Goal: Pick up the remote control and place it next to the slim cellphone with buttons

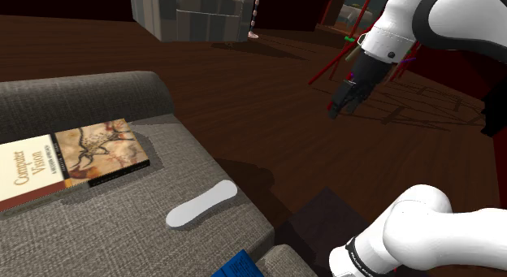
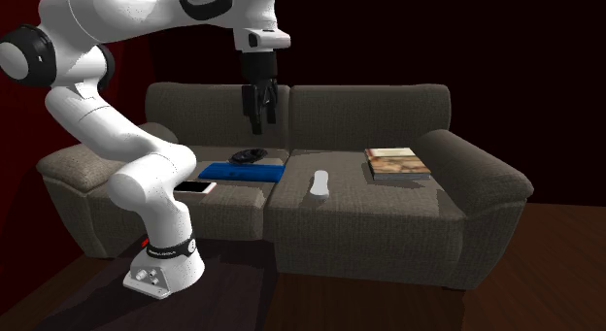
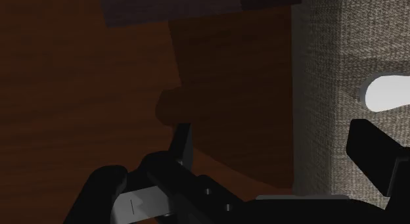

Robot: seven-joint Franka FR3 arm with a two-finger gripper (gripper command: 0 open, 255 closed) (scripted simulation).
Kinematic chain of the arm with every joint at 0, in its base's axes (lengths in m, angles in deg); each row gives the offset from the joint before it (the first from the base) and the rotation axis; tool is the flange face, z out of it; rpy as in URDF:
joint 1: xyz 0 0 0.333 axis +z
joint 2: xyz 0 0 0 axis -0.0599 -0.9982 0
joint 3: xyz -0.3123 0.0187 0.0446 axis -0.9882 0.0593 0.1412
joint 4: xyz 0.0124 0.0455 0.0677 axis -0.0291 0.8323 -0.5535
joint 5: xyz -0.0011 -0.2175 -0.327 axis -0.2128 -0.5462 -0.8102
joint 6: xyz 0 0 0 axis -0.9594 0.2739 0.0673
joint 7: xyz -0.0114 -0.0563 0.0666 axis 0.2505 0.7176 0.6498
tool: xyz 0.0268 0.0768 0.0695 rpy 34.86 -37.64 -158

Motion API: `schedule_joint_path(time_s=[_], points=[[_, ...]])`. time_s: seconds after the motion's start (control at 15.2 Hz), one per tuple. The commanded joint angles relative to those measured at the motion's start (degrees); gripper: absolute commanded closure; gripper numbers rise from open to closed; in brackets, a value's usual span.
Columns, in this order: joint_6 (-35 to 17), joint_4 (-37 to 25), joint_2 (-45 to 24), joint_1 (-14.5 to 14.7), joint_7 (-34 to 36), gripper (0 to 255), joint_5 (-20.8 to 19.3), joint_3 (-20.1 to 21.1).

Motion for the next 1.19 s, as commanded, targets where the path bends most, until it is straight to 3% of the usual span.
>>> schedule_joint_path(time_s=[0.0, 0.59, 1.12], points=[[0.0, 0.0, 0.0, 0.0, 0.0, 0, 0.0, 0.0], [-6.2, 10.3, 4.7, -2.7, 27.1, 0, 10.9, 15.4], [-14.6, 11.6, -0.5, -5.9, 51.1, 0, 20.9, 31.2]])
